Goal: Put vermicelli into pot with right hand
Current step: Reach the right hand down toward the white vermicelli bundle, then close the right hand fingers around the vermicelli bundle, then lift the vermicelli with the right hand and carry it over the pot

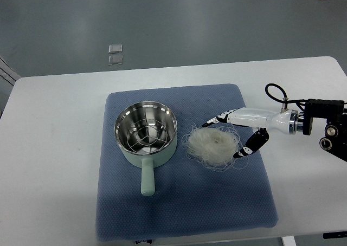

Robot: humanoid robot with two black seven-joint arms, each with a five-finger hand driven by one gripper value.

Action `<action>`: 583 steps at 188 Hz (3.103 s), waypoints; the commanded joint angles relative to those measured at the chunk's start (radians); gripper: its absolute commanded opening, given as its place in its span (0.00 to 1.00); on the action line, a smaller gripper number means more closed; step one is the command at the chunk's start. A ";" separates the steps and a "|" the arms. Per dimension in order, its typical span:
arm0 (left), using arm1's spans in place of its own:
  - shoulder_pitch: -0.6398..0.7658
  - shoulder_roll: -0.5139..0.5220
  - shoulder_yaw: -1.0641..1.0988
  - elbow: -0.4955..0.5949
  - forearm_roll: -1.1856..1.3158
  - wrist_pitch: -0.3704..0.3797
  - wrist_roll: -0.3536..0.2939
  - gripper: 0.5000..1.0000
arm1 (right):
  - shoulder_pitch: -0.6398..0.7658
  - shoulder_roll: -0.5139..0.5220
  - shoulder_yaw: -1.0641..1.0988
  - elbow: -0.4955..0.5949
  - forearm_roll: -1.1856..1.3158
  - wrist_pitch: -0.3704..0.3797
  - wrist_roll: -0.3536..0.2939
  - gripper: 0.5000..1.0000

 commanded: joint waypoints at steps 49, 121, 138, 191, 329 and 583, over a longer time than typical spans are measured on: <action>0.000 0.000 0.000 0.000 0.000 0.000 0.000 1.00 | -0.040 0.019 -0.015 -0.020 -0.007 -0.035 -0.003 0.82; 0.000 0.000 0.000 0.000 0.000 0.000 0.000 1.00 | -0.051 0.074 -0.016 -0.071 -0.015 -0.072 -0.031 0.80; 0.000 0.000 0.000 0.000 0.000 0.000 0.000 1.00 | -0.051 0.080 -0.015 -0.072 -0.015 -0.074 -0.031 0.78; 0.000 0.000 0.000 0.000 0.000 0.000 0.000 1.00 | -0.049 0.113 -0.013 -0.102 -0.015 -0.081 -0.034 0.63; 0.000 0.000 0.000 0.000 0.000 0.000 0.000 1.00 | -0.037 0.140 0.028 -0.140 0.011 -0.081 -0.055 0.05; 0.000 0.000 0.002 0.000 0.000 0.000 0.000 1.00 | 0.118 0.122 0.151 -0.175 0.243 -0.031 -0.092 0.07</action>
